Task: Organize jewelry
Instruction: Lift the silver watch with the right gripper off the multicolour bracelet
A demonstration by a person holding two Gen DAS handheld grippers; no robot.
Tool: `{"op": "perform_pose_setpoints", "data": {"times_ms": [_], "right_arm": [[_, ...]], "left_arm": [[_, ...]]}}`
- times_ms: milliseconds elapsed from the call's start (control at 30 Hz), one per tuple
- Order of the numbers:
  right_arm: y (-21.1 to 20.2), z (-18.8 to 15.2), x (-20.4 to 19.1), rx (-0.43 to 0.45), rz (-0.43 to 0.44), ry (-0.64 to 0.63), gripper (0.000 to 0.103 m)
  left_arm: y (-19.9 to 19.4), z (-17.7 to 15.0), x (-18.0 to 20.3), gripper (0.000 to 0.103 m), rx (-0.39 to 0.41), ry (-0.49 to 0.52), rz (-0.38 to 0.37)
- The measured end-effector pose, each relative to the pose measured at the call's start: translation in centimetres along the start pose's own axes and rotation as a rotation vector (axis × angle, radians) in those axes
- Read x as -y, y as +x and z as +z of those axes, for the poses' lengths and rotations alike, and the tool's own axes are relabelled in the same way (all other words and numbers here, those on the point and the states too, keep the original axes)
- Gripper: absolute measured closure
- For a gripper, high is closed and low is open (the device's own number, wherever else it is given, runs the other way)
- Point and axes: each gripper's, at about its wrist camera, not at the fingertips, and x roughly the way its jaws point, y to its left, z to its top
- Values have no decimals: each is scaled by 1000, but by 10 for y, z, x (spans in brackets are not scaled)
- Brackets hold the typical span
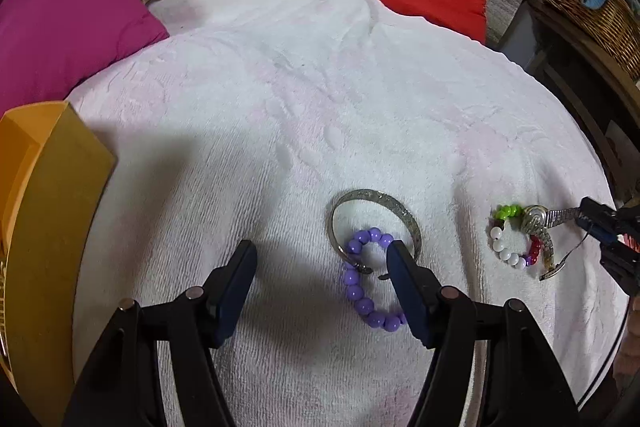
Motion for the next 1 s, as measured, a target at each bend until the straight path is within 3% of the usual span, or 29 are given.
{"op": "perform_pose_setpoints", "data": {"times_ms": [133,267,467,567,1000], "right_arm": [[10,4,19,-28,-36,65,91],[17,2,16,-42,-50,54,91],[26,-2,18,-63,-66,54,91],[28,-2,17,-62,-72,46,91],[31,-5,14,-66,-86,25,91]], "left_arm": [[6,4,5,35,2,20,-5],[11,8,10,35,3,24,-41],[18,11,26,31,2,55,-15],[18,12,32,30,-4,55,-49],[31,13,50,29,-2,92,51]]}}
